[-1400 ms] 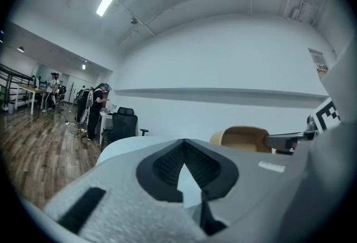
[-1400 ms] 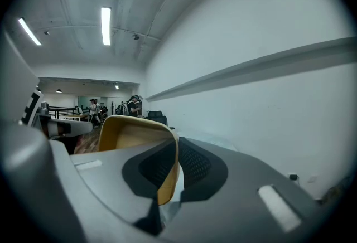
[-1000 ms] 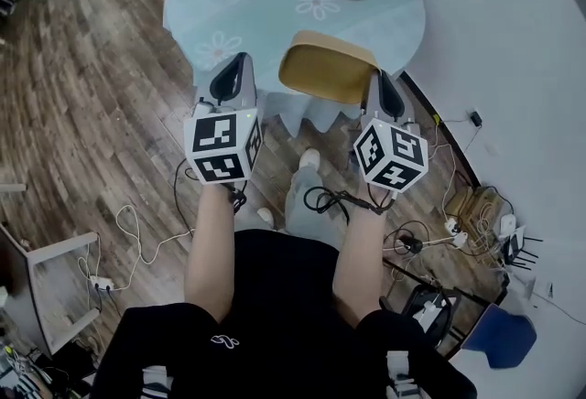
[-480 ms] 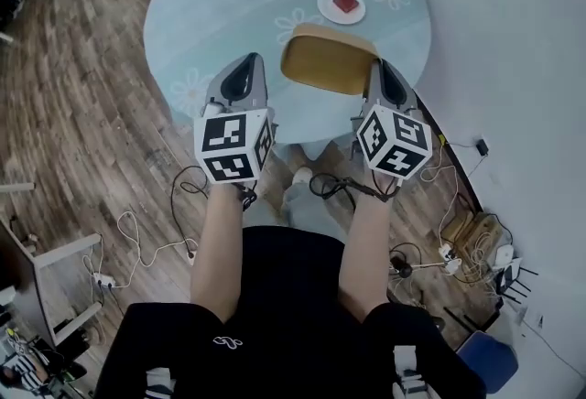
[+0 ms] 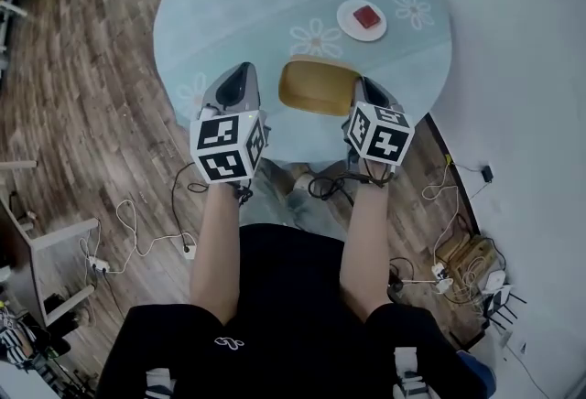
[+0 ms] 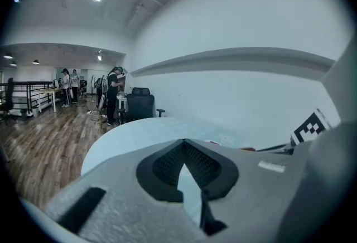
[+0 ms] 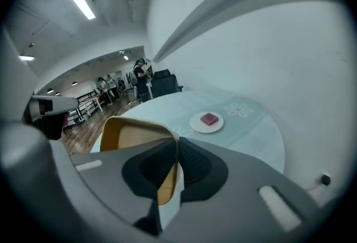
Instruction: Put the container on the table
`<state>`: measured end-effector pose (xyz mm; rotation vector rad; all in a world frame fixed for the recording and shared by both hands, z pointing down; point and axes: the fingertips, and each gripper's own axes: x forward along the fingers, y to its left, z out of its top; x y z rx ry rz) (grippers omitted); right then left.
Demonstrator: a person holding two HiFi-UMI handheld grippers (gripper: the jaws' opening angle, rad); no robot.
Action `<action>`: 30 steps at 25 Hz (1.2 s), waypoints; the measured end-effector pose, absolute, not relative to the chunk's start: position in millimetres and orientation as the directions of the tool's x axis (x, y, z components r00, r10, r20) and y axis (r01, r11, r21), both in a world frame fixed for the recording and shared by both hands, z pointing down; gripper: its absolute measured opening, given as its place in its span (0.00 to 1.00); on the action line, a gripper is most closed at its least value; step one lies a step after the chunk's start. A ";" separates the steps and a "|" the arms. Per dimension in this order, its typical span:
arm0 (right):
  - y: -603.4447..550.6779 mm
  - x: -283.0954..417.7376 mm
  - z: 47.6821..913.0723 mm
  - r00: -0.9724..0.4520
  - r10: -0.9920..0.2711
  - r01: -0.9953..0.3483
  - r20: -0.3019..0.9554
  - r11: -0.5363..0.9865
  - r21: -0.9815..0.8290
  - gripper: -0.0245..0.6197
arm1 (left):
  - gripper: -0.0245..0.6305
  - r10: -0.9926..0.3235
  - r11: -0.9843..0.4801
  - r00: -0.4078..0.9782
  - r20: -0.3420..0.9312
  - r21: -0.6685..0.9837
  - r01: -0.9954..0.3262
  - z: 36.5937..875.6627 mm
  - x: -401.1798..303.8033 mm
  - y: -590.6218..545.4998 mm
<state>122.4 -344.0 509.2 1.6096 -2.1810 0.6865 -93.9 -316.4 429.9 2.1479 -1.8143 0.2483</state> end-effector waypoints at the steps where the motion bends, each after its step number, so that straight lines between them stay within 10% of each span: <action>1: -343.1 120.0 521.8 -0.296 -0.767 -0.955 0.569 0.237 -0.178 0.09 | 0.04 -0.924 -0.147 0.185 0.335 0.134 -0.980 433.0 -94.7 -320.5; 16: -353.2 126.6 604.3 -0.229 -0.673 -0.973 0.703 0.130 -0.193 0.21 | 0.04 -0.895 -0.114 0.173 0.412 0.164 -0.980 468.8 -113.8 -364.3; 30: -368.9 135.3 390.7 -0.371 -0.923 -0.922 0.097 0.355 -0.152 0.05 | 0.04 -0.939 -0.197 0.227 0.259 0.138 -0.971 411.6 -56.1 -353.6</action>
